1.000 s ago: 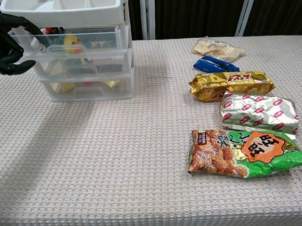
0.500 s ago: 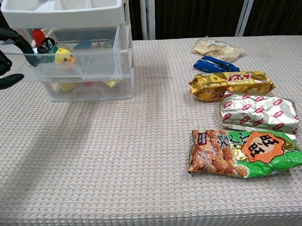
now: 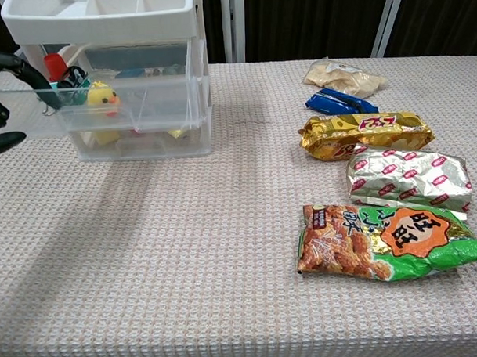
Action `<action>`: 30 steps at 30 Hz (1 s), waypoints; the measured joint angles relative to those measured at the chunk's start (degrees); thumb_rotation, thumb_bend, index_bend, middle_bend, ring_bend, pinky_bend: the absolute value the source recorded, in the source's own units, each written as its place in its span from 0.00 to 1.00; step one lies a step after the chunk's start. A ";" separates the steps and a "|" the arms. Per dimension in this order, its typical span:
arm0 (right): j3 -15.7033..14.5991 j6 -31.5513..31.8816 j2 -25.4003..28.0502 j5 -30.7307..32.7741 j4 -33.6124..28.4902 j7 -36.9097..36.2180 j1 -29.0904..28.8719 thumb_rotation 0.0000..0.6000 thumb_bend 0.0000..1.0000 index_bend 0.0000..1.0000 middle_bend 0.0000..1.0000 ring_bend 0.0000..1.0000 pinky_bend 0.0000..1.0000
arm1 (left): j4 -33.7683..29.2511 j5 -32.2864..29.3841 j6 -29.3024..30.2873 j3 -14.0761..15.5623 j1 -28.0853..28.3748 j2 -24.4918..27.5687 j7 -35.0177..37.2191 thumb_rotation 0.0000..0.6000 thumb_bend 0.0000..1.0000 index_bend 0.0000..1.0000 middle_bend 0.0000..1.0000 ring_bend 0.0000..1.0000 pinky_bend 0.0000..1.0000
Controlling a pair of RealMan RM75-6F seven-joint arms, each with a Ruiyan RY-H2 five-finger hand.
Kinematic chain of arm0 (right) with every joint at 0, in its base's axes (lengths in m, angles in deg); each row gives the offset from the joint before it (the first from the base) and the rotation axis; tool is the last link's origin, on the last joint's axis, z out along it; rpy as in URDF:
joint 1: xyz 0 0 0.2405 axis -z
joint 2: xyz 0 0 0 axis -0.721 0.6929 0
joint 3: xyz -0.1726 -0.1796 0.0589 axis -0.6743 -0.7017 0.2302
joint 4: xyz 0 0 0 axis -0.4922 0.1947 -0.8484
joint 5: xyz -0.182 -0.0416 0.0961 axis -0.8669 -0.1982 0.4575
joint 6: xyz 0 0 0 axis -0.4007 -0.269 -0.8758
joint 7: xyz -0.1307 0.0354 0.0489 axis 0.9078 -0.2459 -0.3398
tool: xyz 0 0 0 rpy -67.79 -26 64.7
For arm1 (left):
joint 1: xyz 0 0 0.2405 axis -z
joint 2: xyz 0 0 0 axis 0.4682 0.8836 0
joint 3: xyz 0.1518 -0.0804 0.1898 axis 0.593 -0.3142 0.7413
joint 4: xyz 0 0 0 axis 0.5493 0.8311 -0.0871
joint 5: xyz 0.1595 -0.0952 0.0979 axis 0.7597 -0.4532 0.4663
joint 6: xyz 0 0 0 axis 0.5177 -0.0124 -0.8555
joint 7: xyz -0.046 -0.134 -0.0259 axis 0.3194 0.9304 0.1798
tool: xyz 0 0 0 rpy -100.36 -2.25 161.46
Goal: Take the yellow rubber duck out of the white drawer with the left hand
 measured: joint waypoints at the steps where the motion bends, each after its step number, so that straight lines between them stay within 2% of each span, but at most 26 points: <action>1: 0.05 0.13 0.12 0.01 -0.05 -0.02 0.05 1.00 0.02 0.00 0.05 0.00 0.02 | -0.25 0.14 -0.12 0.10 0.05 0.40 0.07 1.00 0.38 0.26 0.86 0.95 1.00; 8: 0.09 0.70 0.73 -0.47 -0.61 -0.24 0.28 1.00 0.02 0.00 0.05 0.00 0.01 | -2.16 3.97 1.38 0.44 -0.05 3.35 1.35 1.00 0.38 0.28 0.86 0.95 1.00; 11: 0.07 0.59 0.75 -0.72 -0.81 -0.14 0.14 1.00 0.02 0.00 0.05 0.00 0.02 | -2.66 4.86 2.45 -0.78 0.41 4.48 1.58 1.00 0.38 0.34 0.86 0.95 1.00; 14: 0.11 0.84 0.86 -1.15 -1.07 0.00 0.07 1.00 0.02 0.00 0.05 0.00 0.02 | -2.26 3.89 2.26 -3.27 2.05 4.44 0.67 1.00 0.35 0.38 0.87 0.96 1.00; 20: 0.07 1.72 1.41 -1.67 -1.60 -0.01 0.43 1.00 0.02 0.00 0.05 0.00 0.02 | -0.90 -1.95 -3.90 -7.24 7.97 4.09 -4.73 1.00 0.25 0.40 0.88 0.96 1.00; 24: -0.08 1.66 1.33 -1.38 -1.37 -0.31 0.65 1.00 0.02 0.00 0.05 0.00 0.02 | 0.89 -7.56 -8.20 -9.33 12.40 2.29 -10.66 1.00 0.23 0.40 0.88 0.96 1.00; 30: -0.18 1.33 0.99 -0.88 -0.71 -0.69 0.78 1.00 0.02 0.00 0.05 0.00 0.02 | 3.04 -14.90 -12.91 -10.75 17.23 -0.15 -15.69 1.00 0.22 0.39 0.88 0.96 1.00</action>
